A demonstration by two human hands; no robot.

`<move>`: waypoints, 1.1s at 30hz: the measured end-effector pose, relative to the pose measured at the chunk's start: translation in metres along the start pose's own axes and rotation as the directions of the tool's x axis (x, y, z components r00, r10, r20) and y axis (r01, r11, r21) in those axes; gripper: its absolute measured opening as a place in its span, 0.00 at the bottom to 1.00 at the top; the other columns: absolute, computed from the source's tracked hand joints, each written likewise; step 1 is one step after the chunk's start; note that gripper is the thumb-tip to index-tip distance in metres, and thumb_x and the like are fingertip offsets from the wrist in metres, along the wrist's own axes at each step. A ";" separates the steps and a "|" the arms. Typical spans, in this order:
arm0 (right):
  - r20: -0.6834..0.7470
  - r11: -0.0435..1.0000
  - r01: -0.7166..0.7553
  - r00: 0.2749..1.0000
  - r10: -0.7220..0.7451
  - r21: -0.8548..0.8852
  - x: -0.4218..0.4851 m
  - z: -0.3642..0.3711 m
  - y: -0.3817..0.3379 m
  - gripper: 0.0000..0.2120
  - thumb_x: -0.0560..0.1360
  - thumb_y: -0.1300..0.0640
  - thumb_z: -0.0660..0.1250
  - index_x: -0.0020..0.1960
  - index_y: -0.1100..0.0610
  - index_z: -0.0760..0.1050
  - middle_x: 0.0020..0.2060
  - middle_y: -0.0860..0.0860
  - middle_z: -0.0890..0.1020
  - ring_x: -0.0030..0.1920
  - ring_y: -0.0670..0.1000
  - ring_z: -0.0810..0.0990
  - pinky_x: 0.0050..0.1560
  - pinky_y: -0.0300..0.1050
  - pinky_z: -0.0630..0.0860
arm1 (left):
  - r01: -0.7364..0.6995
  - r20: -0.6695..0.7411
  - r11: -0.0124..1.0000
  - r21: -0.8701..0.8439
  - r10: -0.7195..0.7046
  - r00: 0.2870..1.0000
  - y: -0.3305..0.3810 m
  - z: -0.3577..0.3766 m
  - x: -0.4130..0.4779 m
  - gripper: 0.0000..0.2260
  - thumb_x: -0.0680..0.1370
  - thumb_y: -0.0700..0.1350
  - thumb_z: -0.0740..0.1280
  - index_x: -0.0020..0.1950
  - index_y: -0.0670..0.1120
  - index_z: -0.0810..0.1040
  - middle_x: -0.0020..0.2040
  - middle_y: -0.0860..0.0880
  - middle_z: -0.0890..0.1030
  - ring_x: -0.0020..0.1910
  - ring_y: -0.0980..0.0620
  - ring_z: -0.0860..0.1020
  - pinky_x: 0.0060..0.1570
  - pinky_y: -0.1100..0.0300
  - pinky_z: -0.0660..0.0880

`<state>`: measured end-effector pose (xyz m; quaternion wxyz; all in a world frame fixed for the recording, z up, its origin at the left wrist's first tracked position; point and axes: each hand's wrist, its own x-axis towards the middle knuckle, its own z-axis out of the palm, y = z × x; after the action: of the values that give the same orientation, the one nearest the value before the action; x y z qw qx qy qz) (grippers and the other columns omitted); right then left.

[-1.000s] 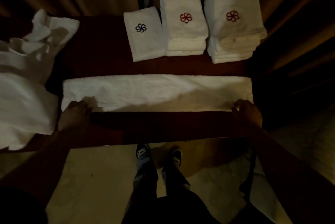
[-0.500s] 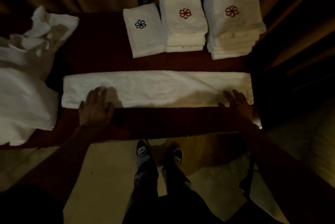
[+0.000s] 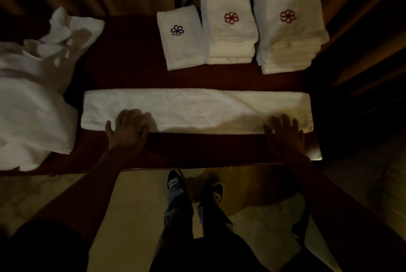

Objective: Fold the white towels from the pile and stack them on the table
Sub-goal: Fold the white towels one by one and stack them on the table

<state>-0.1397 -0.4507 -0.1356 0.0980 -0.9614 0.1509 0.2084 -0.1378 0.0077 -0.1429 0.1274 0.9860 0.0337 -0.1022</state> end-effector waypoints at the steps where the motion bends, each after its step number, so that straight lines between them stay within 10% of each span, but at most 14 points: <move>1: -0.035 1.000 0.028 0.999 -0.028 0.007 -0.001 -0.001 -0.009 0.29 0.82 0.37 0.49 0.81 0.43 0.51 0.81 0.50 0.48 0.80 0.59 0.44 0.77 0.66 0.48 | 0.010 -0.037 1.000 0.003 -0.010 0.999 0.004 0.001 0.002 0.24 0.80 0.60 0.54 0.74 0.53 0.67 0.78 0.47 0.62 0.78 0.46 0.56 0.70 0.29 0.53; 10: 0.148 0.968 0.205 0.972 -0.184 -0.146 -0.001 0.018 -0.019 0.32 0.81 0.33 0.45 0.79 0.37 0.33 0.80 0.47 0.35 0.79 0.60 0.35 0.75 0.70 0.47 | 0.075 0.225 0.997 -0.005 -0.072 0.972 0.008 0.018 -0.006 0.34 0.75 0.74 0.50 0.76 0.69 0.36 0.79 0.51 0.30 0.77 0.40 0.30 0.73 0.30 0.38; 21: 0.068 0.987 0.131 0.990 -0.125 -0.097 0.001 0.007 -0.071 0.37 0.81 0.53 0.61 0.82 0.50 0.43 0.81 0.55 0.44 0.80 0.63 0.42 0.76 0.68 0.53 | 0.058 -0.024 0.997 -0.057 -0.060 0.998 -0.037 -0.008 0.001 0.20 0.81 0.52 0.60 0.74 0.53 0.67 0.76 0.49 0.64 0.74 0.44 0.61 0.66 0.35 0.63; 33: -0.092 0.788 0.613 0.789 -0.608 0.049 -0.027 0.021 -0.269 0.27 0.76 0.51 0.58 0.73 0.57 0.70 0.73 0.57 0.70 0.74 0.59 0.65 0.68 0.58 0.70 | 0.310 -0.013 0.947 -0.086 -0.312 0.950 -0.121 -0.040 0.034 0.20 0.78 0.52 0.66 0.68 0.44 0.73 0.70 0.36 0.67 0.70 0.33 0.63 0.68 0.37 0.65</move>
<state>-0.0819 -0.1870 -0.1090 0.1914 -0.9609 -0.1565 0.1250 -0.1080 0.1363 -0.1415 0.1500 0.9635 0.1945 -0.1066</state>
